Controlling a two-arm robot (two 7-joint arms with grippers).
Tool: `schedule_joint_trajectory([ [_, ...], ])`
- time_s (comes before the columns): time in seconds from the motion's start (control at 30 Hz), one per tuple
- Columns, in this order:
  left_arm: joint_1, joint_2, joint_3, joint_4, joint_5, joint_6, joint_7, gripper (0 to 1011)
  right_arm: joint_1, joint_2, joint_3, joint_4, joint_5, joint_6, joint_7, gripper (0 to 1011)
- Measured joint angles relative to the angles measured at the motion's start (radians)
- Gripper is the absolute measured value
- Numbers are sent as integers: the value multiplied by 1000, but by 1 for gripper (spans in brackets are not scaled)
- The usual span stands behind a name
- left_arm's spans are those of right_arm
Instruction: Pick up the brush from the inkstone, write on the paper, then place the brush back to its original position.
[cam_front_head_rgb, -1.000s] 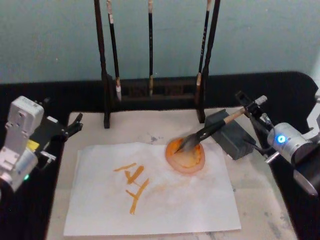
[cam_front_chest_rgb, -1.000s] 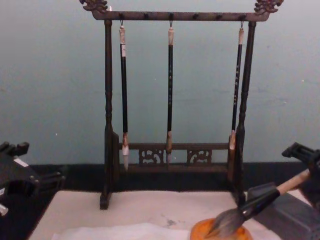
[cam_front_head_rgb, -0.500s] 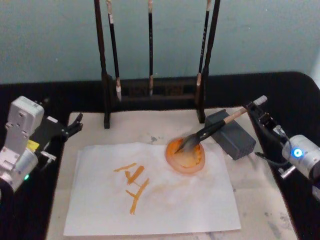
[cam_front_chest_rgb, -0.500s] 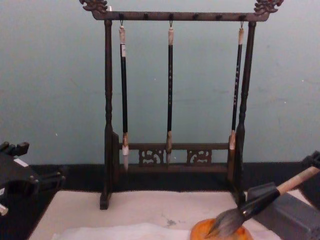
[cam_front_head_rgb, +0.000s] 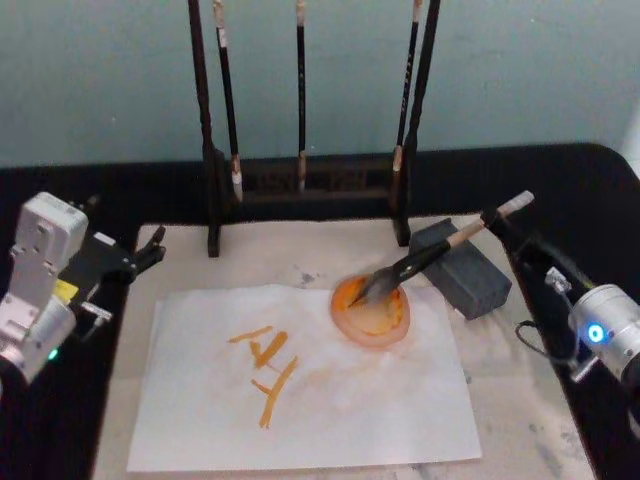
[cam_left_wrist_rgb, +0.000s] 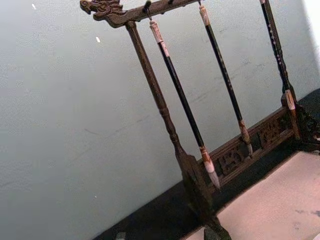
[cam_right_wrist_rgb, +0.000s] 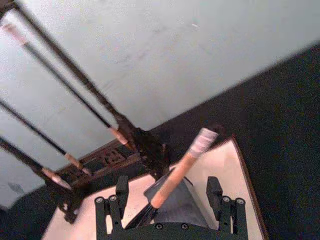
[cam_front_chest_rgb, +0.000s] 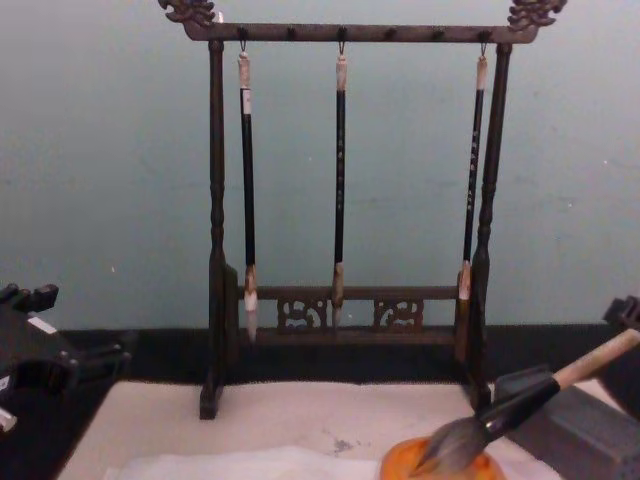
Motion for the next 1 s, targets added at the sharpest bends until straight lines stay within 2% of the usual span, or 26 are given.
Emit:
schedule_joint_trajectory([
  [0.03,0,0,0,0,0,0,0,1010,-2,3,-7,-5,-25,-10,0,1000],
  [0.07,0,0,0,0,0,0,0,1009,-3,7,-22,-14,-76,-31,-1,1000],
  [0.13,0,0,0,0,0,0,0,1010,-2,9,-40,-17,-137,-55,-6,1000],
  [0.17,0,0,0,0,0,0,0,1010,1,9,-57,-17,-194,-75,-14,1000],
  [0.27,0,0,0,0,0,0,0,1010,8,5,-83,-8,-274,-105,-27,1000],
  [0.33,0,0,0,0,0,0,0,1010,21,-1,-119,12,-390,-143,-54,1000],
  [0.47,0,0,0,0,0,0,0,1010,31,-6,-151,33,-499,-173,-79,1000],
  [0.5,0,0,0,0,0,0,0,1010,35,-8,-165,44,-546,-184,-90,1000],
  [0.57,0,0,0,0,0,0,0,1010,40,-12,-181,59,-608,-197,-106,1000],
  [0.6,0,0,0,0,0,0,0,1010,40,-12,-181,59,-608,-197,-106,1000],
  [0.63,0,0,0,0,0,0,0,1010,43,-14,-191,69,-643,-203,-116,1000],
  [0.7,0,0,0,0,0,0,0,1010,47,-18,-200,81,-687,-210,-129,1000],
  [0.8,0,0,0,0,0,0,0,1010,51,-22,-207,92,-725,-215,-141,1000],
  [1.0,0,0,0,0,0,0,0,1010,50,-21,-206,90,-719,-215,-141,1000],
])
